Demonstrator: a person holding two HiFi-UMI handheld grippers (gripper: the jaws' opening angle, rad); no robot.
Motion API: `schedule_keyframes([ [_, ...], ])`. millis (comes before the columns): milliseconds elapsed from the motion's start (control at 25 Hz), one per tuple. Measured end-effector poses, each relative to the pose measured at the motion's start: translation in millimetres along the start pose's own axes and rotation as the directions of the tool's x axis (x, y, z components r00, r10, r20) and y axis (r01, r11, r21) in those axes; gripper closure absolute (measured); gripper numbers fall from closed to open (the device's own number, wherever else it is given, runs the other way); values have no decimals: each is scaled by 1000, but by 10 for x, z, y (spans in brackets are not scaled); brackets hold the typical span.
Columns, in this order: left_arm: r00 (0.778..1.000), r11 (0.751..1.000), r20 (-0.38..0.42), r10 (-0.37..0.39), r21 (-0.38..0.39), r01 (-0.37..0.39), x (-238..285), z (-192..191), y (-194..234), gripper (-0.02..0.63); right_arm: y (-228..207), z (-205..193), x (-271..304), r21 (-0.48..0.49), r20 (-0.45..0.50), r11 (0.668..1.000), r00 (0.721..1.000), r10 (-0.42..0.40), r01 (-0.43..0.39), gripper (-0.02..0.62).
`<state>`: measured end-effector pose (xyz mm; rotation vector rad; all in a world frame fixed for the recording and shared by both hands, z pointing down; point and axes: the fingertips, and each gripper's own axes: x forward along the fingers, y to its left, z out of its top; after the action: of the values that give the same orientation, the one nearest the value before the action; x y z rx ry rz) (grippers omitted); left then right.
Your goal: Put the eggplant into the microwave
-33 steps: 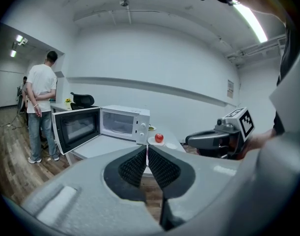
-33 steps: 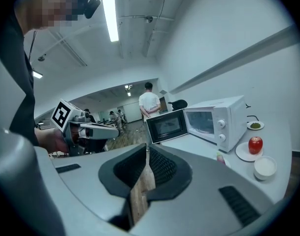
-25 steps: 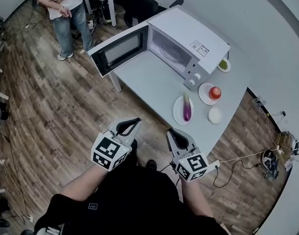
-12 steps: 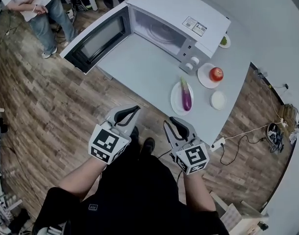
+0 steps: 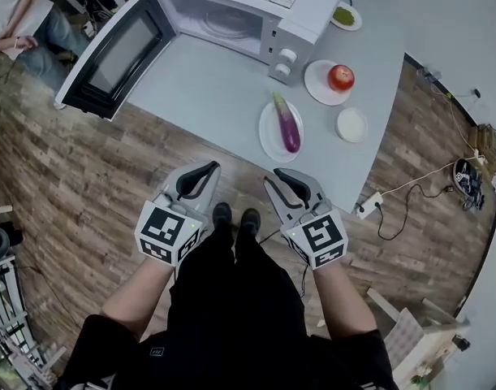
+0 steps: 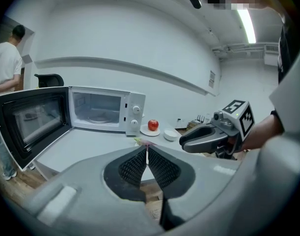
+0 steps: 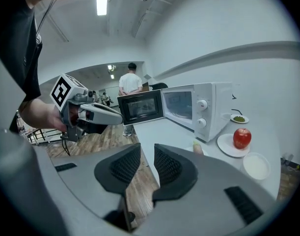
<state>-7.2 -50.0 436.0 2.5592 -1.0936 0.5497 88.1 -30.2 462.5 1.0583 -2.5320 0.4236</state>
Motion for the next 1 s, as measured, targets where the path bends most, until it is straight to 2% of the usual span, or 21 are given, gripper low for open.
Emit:
schedule_keyframes([
  [120,999,999,-16,-30,24,30,150,-104,-100,587,-101,-180,8,14,-25,999,999,-28,29,502],
  [360,998,997,-33,-52,57,54,409,-333,-122,586,-339,-544,219,-34,-102,995,990,-93,90,502],
  [560,996,996,-60,-64,61,68,544,-578,-94,586,-484,-774,388,-32,-133,994,985,-107,104,497],
  [720,995,996,-78,-67,57,72,614,-723,-39,586,-525,-950,505,-64,-179,993,977,-112,102,489],
  [880,994,996,-88,-69,51,74,660,-823,22,586,-554,-1031,632,-116,-209,988,970,-124,101,483],
  [1000,993,996,-93,-69,49,74,672,-879,51,586,-573,-1064,721,-108,-224,990,968,-114,92,474],
])
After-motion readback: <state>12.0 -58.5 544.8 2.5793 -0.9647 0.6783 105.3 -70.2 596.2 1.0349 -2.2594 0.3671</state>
